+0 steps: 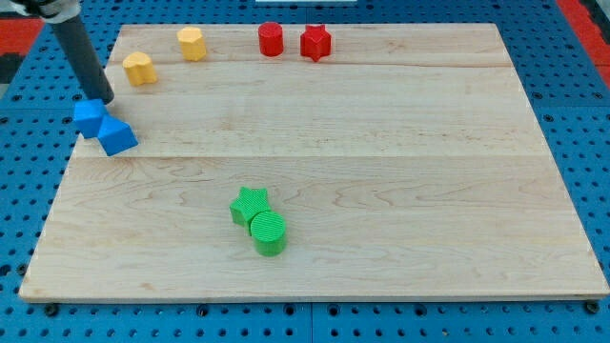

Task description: Slide the yellow heart closer to the red circle

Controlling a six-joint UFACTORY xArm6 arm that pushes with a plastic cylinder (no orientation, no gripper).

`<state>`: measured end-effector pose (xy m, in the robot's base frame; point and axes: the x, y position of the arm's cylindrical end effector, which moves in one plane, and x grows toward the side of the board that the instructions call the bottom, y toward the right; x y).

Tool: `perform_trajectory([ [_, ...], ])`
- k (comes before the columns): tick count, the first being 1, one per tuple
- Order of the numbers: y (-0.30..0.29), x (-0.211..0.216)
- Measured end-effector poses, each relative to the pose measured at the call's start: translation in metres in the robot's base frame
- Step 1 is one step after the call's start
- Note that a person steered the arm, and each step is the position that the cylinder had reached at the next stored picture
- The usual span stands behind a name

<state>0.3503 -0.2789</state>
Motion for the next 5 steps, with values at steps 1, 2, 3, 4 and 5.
perform_trajectory([
  [1,-0.008,-0.001],
  [2,-0.009,-0.001],
  [3,-0.012,-0.002],
  [4,-0.018,-0.014],
  [5,-0.016,-0.047],
])
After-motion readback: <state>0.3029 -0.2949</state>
